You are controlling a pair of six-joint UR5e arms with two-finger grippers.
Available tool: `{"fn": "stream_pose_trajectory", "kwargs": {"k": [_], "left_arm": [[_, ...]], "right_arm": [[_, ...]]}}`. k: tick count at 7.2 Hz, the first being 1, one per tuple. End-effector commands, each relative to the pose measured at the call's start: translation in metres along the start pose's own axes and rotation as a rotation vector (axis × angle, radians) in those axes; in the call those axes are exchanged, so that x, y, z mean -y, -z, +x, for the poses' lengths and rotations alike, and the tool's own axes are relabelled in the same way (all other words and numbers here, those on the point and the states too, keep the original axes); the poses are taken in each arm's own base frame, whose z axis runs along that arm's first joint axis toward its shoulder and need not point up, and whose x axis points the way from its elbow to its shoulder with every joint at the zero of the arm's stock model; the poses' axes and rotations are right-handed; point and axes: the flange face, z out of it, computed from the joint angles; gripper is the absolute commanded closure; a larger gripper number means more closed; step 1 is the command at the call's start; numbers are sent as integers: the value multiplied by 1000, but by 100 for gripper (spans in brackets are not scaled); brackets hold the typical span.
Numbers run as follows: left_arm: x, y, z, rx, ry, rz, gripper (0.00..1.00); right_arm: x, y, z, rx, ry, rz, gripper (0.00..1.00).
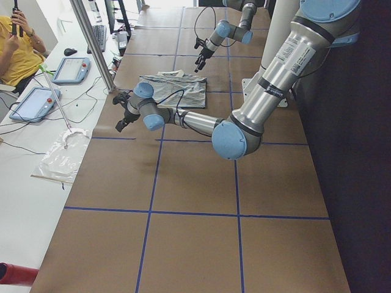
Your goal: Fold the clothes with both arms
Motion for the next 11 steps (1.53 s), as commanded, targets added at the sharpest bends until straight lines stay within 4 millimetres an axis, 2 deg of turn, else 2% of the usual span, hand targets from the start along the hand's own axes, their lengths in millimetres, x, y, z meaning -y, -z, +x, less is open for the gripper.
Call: {"fn": "stream_pose_trajectory", "kwargs": {"k": [1,3,4,6,8,11], "left_arm": [[1,5,6,-35,8,-5,0],[-2,6,5,-35,10,-5,0],[-2,5,6,-36,9,-5,0],[-2,5,6,-37,11,-7,0],[-2,5,5,-36,26,-7,0],[-2,5,5,-36,32,-7,0]], "right_arm": [[-24,1,-22,-3,173,33,31],[-38,-30,-50,-56,258,70,43],[-48,-35,-50,-69,328,71,49],[-50,-33,-47,-74,376,67,71],[-48,-29,-46,-69,430,61,78],[-48,-15,-47,-93,459,36,78]]}}
